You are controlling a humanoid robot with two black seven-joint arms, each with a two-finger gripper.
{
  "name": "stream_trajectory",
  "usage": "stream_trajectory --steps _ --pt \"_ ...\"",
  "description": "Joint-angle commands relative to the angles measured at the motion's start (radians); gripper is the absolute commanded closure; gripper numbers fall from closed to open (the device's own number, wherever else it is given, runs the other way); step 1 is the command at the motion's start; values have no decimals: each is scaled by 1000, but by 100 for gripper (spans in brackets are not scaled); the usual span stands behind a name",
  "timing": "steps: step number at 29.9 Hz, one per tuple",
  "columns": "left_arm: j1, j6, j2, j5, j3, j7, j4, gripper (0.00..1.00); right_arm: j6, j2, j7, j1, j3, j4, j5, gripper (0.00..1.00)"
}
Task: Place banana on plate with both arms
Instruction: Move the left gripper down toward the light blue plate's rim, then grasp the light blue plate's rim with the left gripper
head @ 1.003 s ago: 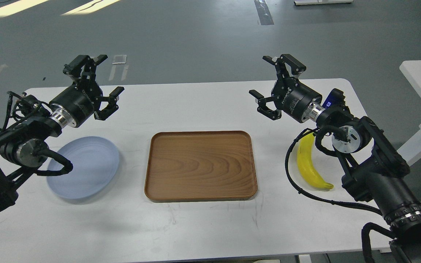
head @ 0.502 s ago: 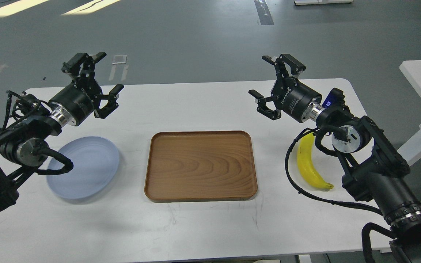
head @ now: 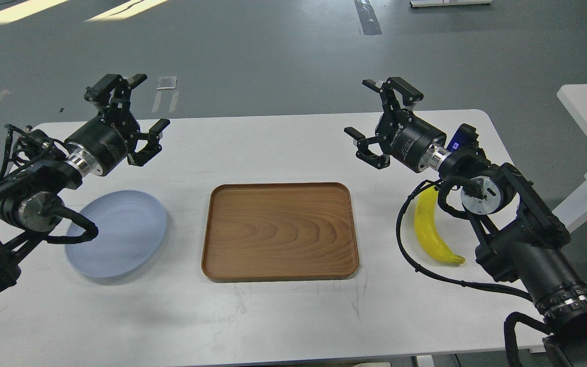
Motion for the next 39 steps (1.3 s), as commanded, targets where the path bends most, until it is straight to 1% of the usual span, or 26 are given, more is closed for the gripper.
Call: stream_trajectory --steps 1,3,5,7,8,9,11,13,14,15,17,19,22,25,31,34,39 --pt "2 0 3 12 3 -8 -2 2 0 0 0 0 1 5 0 0" --pt "-6 34 4 102 16 -12 -3 2 0 0 0 0 -1 5 0 0" --pt "-23 151 26 424 20 -13 -13 2 0 0 1 0 -2 5 0 0" --pt "-23 207 49 628 22 -12 -40 2 0 0 4 -2 -2 5 -2 0" --pt "-15 244 78 809 25 -5 -74 2 0 0 6 -6 -2 4 -2 0" --pt "-11 253 98 889 30 -4 -89 2 -2 0 6 -8 -2 5 -2 0" --pt "0 278 200 1117 91 -2 -146 2 0 0 9 -14 -1 4 -2 0" --pt "3 317 243 1191 124 -2 -163 2 0 0 9 -15 -1 4 0 0" --pt "6 374 278 1242 166 -2 -165 2 -2 0 9 -20 -1 4 0 0" --pt "6 402 291 1256 195 -2 -160 2 -2 0 9 -20 -1 4 0 0" --pt "6 480 332 1264 314 -4 -128 2 0 0 9 -22 -1 5 0 0" --pt "8 514 361 1262 387 -4 -99 2 0 0 11 -22 -2 5 0 0" --pt "40 535 392 1261 442 -5 -82 2 0 2 11 -22 -2 4 0 0" --pt "95 574 394 1259 448 -7 -60 2 0 3 11 -25 -4 5 -2 0" --pt "144 577 383 1222 445 -5 -53 2 3 5 11 -28 -7 5 -2 0" --pt "149 577 382 1173 450 -5 -51 3 3 5 11 -29 -5 5 -2 0" --pt "172 577 379 1169 450 -8 -37 5 3 5 11 -37 -5 7 -2 0"
